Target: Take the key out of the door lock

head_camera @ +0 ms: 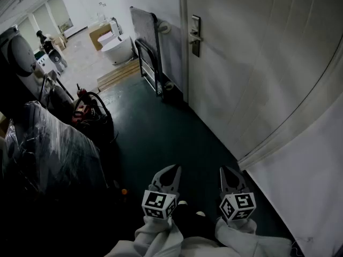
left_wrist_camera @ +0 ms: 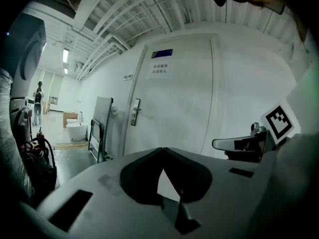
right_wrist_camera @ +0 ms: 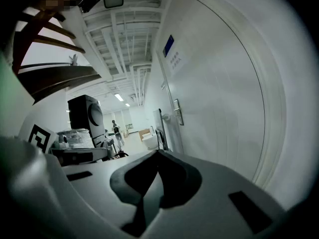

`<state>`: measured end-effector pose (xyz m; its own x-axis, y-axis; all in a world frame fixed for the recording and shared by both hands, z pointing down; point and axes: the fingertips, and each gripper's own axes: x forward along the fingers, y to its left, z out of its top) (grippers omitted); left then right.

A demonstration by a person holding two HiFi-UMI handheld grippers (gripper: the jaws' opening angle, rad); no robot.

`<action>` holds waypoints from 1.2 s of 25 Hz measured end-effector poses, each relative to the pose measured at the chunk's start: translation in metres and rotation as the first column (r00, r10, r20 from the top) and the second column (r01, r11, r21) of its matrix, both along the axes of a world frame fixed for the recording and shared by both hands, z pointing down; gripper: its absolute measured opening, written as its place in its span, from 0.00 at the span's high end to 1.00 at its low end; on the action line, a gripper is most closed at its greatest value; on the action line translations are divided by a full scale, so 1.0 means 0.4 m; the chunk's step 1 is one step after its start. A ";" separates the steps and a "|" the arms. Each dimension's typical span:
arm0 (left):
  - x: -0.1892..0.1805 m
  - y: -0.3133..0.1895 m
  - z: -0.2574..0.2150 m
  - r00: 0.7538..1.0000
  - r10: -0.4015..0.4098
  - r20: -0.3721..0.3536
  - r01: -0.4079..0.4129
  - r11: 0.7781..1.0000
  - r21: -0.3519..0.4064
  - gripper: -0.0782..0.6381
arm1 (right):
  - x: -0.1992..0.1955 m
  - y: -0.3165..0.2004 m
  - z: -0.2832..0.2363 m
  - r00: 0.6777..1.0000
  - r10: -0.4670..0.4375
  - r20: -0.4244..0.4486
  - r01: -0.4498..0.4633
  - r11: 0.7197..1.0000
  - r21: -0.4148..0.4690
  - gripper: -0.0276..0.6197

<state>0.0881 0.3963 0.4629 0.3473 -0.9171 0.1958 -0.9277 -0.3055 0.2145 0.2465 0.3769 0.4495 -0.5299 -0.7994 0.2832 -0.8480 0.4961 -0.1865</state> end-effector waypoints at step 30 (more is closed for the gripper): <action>-0.095 -0.012 -0.030 0.996 0.094 -0.002 -0.094 0.995 0.036 0.87 | -0.112 0.019 -0.011 0.996 0.078 0.041 -0.079 0.997 0.020 0.88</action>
<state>0.0503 0.3916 0.4510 0.4332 -0.8866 0.1623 -0.8936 -0.3990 0.2058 0.2016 0.3844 0.4449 -0.4763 -0.8446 0.2445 -0.8763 0.4330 -0.2113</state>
